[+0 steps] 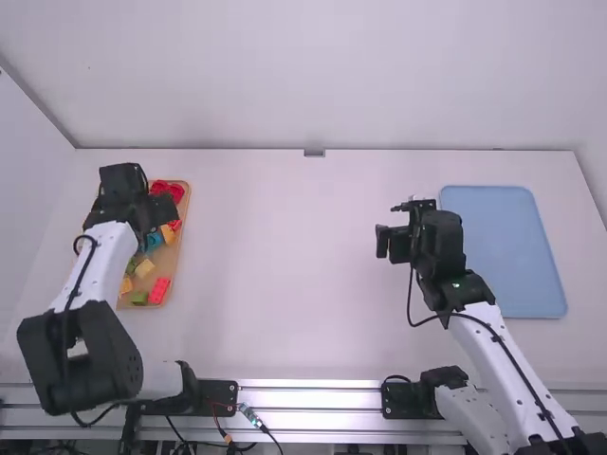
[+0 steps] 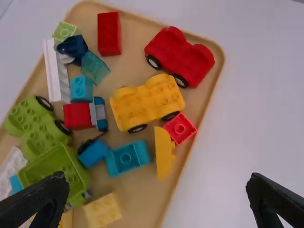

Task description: Assemble lego blocks to make yellow taxi

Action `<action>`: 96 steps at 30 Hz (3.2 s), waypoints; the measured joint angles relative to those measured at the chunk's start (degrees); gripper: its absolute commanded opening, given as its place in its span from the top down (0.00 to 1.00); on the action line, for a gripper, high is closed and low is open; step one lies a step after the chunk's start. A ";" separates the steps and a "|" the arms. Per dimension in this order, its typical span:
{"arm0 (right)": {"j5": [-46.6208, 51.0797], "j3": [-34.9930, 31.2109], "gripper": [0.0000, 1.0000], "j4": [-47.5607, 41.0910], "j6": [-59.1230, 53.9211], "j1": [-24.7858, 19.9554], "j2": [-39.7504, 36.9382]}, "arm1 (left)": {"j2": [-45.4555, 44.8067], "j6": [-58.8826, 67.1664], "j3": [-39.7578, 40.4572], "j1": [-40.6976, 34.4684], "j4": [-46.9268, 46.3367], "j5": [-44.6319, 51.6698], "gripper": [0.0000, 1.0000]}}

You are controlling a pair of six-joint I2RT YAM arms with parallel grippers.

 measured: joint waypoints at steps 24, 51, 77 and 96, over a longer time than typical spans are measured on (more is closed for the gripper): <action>0.31 1.27 0.01 0.42 -0.02 0.00 0.00 | 19.63 38.07 21.33 5.88 -12.61 9.16 0.01; -0.70 1.29 0.01 0.11 -1.64 0.00 0.00 | 33.03 57.64 22.62 15.41 -12.17 21.57 0.01; -1.03 1.29 0.01 -0.02 -1.86 0.00 0.00 | 42.66 61.11 39.98 8.26 -24.57 14.19 0.01; -1.01 1.29 0.01 1.03 -2.91 0.00 0.00 | 43.25 61.07 39.98 13.25 -25.79 17.88 0.01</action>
